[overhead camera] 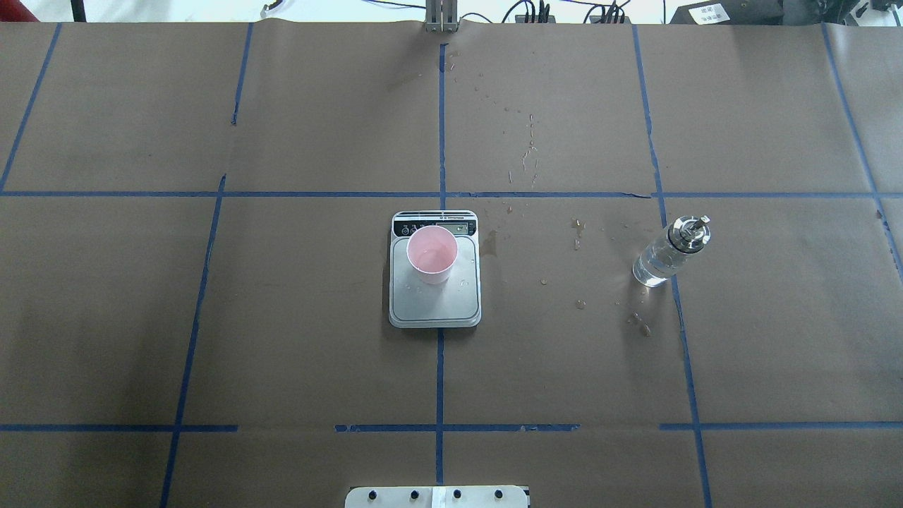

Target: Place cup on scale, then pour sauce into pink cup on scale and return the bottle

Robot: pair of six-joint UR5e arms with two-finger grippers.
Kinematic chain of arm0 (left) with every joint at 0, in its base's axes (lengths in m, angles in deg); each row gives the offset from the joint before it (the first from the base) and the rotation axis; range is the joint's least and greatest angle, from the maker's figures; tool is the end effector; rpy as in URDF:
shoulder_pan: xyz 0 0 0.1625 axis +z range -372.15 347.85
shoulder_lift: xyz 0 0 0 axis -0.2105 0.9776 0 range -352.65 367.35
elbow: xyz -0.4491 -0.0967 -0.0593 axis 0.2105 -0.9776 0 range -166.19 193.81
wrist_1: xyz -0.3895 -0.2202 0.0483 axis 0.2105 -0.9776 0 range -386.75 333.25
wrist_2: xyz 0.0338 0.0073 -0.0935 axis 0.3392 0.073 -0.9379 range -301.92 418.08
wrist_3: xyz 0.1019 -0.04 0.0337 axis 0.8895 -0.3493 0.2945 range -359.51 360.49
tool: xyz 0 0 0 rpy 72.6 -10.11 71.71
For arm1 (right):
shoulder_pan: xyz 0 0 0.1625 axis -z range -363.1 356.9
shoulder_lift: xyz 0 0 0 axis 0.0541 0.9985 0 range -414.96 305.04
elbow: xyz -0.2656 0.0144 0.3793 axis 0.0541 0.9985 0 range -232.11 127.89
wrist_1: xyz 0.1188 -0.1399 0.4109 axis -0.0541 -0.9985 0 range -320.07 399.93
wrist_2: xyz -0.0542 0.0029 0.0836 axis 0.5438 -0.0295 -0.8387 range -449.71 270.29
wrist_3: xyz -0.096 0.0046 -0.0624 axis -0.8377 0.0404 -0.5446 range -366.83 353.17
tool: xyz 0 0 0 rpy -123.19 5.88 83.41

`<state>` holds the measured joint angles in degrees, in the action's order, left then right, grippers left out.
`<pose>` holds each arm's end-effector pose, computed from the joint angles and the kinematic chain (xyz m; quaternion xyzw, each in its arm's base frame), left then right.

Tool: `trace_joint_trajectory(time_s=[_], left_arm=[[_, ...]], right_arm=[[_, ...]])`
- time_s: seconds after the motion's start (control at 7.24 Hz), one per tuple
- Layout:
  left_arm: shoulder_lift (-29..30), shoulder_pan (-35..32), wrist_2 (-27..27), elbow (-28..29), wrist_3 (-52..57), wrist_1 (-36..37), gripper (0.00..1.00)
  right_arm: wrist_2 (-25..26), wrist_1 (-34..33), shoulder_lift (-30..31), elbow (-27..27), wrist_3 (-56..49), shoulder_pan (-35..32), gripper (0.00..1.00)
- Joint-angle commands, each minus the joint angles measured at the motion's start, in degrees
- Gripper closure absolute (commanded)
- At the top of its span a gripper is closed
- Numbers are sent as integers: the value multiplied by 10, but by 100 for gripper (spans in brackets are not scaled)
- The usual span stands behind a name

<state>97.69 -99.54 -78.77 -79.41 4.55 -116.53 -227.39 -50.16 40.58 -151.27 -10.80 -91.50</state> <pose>-0.0252 -0.5375 0.6715 0.0318 0.3970 0.0649 0.9150 0.0349 -0.4897 0.6673 0.0365 -0.4033 -0.0569 0.9126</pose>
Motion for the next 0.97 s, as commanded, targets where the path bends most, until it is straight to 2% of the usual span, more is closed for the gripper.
trace_joint_trajectory(time_s=[0.0, 0.28, 0.55, 0.69, 0.83], left_arm=[[-14, 0, 0, -3, -3, -1, 0], [-6, 1, -2, -7, -1, 1, 0], [-13, 1, 2, -17, 1, 0, 0], [-14, 1, -3, -18, 2, 2, 0], [-14, 1, -4, -12, 2, 1, 0]], right_arm=[[-35, 6, 17, -13, 1, 5, 0], [-25, 4, 16, -12, 6, 6, 0], [65, 4, 18, -13, 2, 22, 0], [96, 4, 18, -12, -3, 28, 0], [99, 4, 18, -12, -4, 33, 0]])
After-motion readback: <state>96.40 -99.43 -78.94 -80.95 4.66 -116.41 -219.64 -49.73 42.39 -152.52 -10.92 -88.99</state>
